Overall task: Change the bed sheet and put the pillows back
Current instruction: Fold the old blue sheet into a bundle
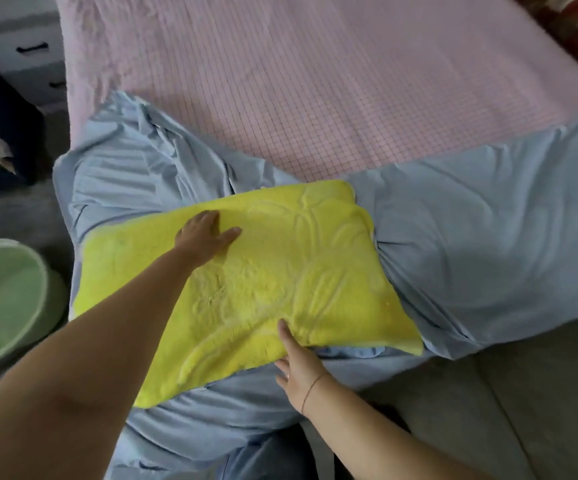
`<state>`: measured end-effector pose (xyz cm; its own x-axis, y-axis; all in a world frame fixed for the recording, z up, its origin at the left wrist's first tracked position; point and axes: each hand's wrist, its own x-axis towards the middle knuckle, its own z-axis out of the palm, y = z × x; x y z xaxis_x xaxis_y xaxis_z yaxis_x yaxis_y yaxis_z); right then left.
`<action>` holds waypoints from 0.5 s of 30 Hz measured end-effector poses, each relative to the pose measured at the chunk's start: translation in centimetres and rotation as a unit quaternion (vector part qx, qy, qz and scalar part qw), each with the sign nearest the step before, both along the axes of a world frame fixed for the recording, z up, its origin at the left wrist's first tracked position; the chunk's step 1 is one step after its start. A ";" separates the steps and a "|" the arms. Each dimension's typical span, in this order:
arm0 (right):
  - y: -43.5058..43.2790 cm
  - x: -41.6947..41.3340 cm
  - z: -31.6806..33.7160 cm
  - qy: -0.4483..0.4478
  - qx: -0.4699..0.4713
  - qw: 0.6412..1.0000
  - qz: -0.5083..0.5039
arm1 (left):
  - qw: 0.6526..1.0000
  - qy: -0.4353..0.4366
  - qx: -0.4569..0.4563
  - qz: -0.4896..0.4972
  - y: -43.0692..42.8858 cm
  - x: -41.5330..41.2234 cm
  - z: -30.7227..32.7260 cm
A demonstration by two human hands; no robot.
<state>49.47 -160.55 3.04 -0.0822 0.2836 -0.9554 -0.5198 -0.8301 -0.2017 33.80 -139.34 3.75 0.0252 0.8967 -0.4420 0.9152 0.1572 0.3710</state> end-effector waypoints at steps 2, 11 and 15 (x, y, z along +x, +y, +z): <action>1.1 -0.9 -0.6 -0.004 -0.002 0.998 -0.064 | 0.999 0.039 -0.001 -0.031 1.5 -0.5 -0.7; 2.7 -5.7 -1.1 -0.050 0.055 0.959 -0.273 | 0.988 0.053 -0.095 -0.109 6.1 -3.0 -1.4; 2.6 -6.1 -2.9 -0.121 0.088 0.941 -0.305 | 0.987 -0.030 -0.087 -0.131 6.5 -2.6 -0.2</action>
